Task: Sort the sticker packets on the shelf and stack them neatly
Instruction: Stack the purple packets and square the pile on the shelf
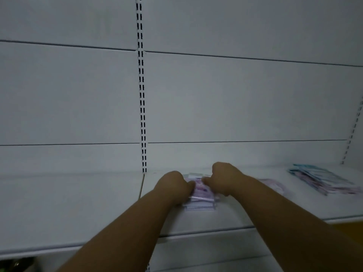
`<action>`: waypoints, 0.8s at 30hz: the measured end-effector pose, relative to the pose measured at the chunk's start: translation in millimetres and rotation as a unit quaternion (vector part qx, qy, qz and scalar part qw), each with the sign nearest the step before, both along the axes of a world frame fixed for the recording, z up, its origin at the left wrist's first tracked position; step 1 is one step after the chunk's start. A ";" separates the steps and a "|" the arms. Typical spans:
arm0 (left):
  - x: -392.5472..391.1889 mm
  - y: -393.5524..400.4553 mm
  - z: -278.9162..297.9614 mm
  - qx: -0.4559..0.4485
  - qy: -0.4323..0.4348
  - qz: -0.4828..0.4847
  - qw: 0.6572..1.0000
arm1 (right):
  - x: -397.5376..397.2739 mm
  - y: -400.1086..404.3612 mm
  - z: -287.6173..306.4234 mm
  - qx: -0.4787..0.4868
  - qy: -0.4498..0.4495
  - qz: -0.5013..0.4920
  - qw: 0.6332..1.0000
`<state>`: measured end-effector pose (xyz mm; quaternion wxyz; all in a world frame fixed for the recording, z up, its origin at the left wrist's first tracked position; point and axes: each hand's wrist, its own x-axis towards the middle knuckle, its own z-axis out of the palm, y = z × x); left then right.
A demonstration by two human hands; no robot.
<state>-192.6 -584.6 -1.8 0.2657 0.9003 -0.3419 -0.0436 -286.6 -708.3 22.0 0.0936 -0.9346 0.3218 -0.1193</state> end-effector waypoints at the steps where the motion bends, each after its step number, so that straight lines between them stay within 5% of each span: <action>1: -2.3 -3.5 0.3 -0.008 0.006 0.007 1.000 | 1.8 0.9 -7.2 0.024 0.002 -0.003 1.000; 6: -2.7 -9.9 -0.7 -0.107 0.140 0.041 0.983 | 6.0 4.8 -19.7 0.134 -0.093 -0.014 0.987; 11: -2.2 2.9 -2.7 -0.253 0.206 0.018 0.945 | -2.6 1.3 -18.5 0.439 -0.279 0.022 0.854; 18: -15.0 26.2 -10.3 -0.392 0.270 -0.051 0.878 | 9.3 22.2 -25.8 0.490 -0.382 0.089 0.778; 22: -30.5 24.6 -15.9 -0.459 0.389 -0.088 0.794 | 10.5 42.2 -36.9 0.550 -0.382 0.106 0.735; 24: -30.2 27.7 -17.6 -0.441 0.381 -0.116 0.805 | 6.6 45.3 -40.8 0.545 -0.375 0.120 0.740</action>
